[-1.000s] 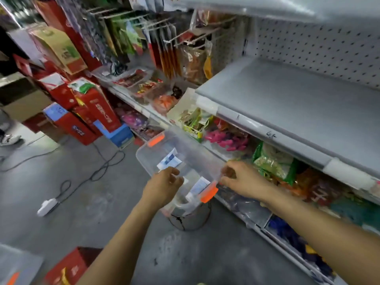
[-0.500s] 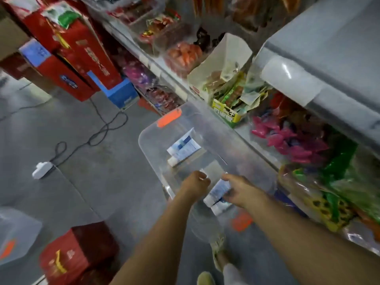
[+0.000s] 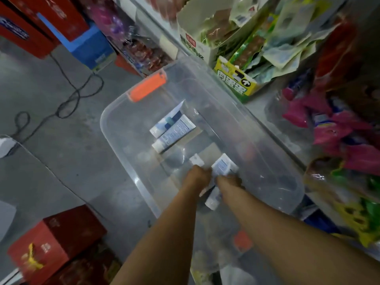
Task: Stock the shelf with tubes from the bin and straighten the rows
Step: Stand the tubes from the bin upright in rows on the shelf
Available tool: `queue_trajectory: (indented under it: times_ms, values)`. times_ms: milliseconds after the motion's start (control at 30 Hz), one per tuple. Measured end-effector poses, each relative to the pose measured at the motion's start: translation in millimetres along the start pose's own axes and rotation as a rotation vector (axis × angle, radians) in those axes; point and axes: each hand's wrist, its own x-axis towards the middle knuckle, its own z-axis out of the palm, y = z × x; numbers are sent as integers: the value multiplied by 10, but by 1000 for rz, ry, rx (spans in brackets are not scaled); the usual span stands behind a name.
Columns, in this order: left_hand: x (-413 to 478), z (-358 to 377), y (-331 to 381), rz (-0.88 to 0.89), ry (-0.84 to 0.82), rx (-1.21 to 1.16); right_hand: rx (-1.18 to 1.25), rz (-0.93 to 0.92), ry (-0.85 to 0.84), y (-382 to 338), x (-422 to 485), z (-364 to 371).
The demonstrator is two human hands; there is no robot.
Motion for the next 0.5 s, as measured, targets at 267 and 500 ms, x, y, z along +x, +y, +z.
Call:
queue_trajectory:
  times_ms: [267,500]
  values:
    - [-8,14,60,-64,-156,-344,94,-123,-182,-103,-332,-88]
    - [-834,-238,143,90,-32,-581,227,-345,-284,-123,-1095,-599]
